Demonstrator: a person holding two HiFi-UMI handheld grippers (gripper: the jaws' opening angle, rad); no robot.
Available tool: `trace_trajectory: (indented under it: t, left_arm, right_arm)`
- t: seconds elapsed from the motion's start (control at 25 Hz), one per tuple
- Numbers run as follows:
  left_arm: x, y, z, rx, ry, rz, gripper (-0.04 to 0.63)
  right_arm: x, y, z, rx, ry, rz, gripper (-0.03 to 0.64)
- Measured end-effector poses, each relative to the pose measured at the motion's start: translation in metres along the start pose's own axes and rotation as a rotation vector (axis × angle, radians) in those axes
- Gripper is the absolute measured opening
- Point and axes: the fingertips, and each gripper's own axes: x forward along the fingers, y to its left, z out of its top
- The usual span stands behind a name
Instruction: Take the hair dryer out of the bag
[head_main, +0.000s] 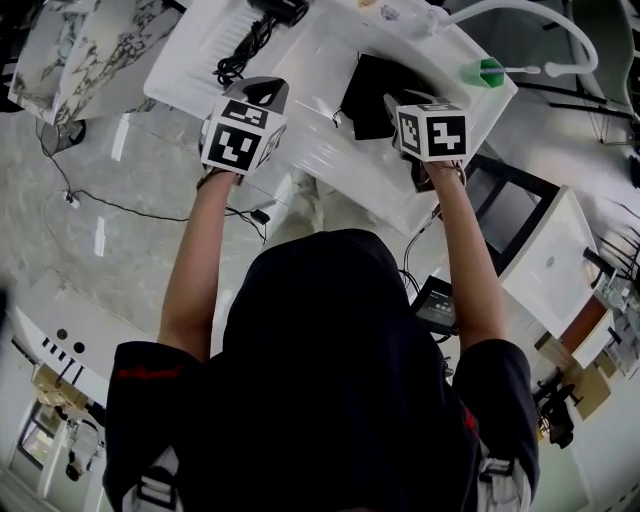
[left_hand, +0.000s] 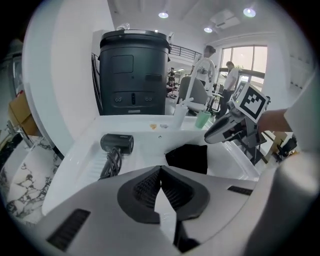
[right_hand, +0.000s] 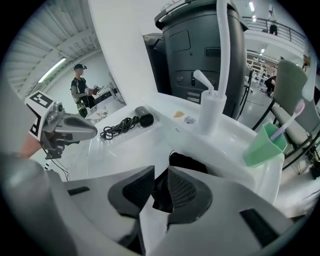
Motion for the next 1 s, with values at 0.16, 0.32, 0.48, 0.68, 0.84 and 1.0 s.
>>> trace_trajectory:
  t: [0.16,0.32,0.48,0.68,0.84,1.0]
  left_arm:
    - [-0.018,-0.019,0.003,-0.014,-0.053,-0.018,0.015]
    - [-0.041,-0.036,0.005,-0.030,-0.116,-0.042,0.015]
    - [-0.060,-0.051,0.008,-0.032,-0.170,-0.062,0.015]
    - [-0.076,-0.068,0.011,0.011,-0.198,-0.060,0.015]
    - [-0.086,-0.081,0.019,0.030,-0.226,-0.054,0.015]
    - [-0.095,-0.096,0.032,0.023,-0.258,-0.059,0.015]
  right_arm:
    - [-0.020,0.014,0.008,-0.021,-0.069,-0.019,0.058]
    - [-0.039,0.031,0.011,-0.035,-0.129,-0.034,0.046]
    - [-0.058,0.048,0.013,-0.050,-0.183,-0.024,0.040]
    - [-0.083,0.067,0.021,-0.082,-0.268,-0.015,0.035]
    - [-0.097,0.074,0.025,-0.099,-0.311,-0.004,0.035]
    - [-0.115,0.076,0.024,-0.112,-0.348,0.015,0.035]
